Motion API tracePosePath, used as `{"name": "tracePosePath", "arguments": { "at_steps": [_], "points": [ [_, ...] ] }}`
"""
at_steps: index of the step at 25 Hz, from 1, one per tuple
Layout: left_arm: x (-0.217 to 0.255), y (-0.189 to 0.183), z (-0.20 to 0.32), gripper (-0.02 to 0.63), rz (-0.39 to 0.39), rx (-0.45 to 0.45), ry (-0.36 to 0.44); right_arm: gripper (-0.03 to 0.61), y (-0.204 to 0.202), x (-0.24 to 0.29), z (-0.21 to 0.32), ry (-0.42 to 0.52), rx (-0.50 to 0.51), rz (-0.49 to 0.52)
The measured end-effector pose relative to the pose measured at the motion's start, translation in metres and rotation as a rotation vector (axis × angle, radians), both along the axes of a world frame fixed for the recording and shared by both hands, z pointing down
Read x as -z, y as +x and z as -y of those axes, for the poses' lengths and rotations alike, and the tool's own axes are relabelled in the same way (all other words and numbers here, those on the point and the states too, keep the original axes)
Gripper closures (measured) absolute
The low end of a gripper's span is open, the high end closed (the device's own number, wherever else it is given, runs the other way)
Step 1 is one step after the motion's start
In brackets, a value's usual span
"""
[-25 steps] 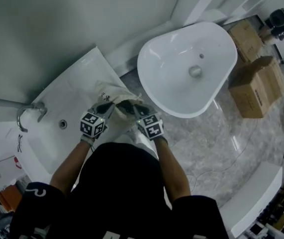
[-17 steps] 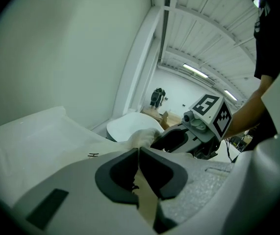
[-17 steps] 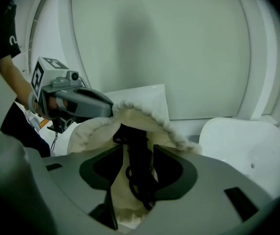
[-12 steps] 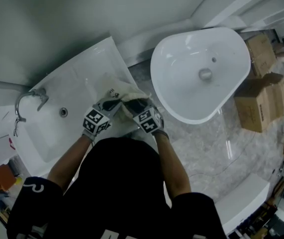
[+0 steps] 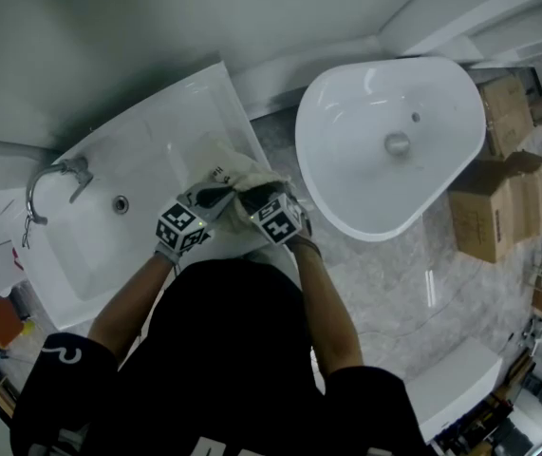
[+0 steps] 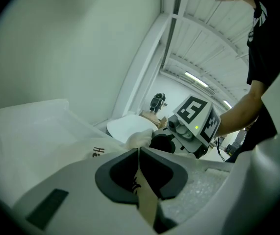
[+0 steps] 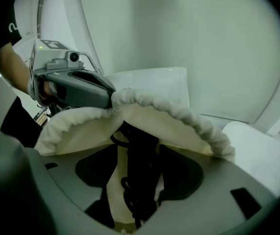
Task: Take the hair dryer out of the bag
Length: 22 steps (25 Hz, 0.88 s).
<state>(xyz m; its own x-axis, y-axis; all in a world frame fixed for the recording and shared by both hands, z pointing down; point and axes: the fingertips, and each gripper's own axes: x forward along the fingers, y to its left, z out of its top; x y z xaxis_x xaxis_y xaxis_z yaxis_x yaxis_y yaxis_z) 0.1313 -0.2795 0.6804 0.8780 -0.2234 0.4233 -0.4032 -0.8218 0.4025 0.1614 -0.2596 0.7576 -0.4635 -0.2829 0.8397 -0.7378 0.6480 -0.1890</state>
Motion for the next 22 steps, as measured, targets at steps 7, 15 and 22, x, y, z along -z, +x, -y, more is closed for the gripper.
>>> {"name": "tracePosePath", "arguments": {
  "at_steps": [7,15,22],
  "points": [
    [-0.005,-0.004,0.003,0.6,-0.024,-0.003,-0.024,0.367,0.0,-0.022,0.008,0.004,0.029,-0.101],
    [-0.001,-0.002,0.002,0.6,-0.036,0.027,-0.026,0.393,-0.003,-0.019,0.005,-0.027,0.081,-0.088],
    [0.013,0.008,0.004,0.6,-0.032,0.043,0.023,0.4,0.0,0.009,0.003,-0.052,0.031,-0.027]
  ]
}}
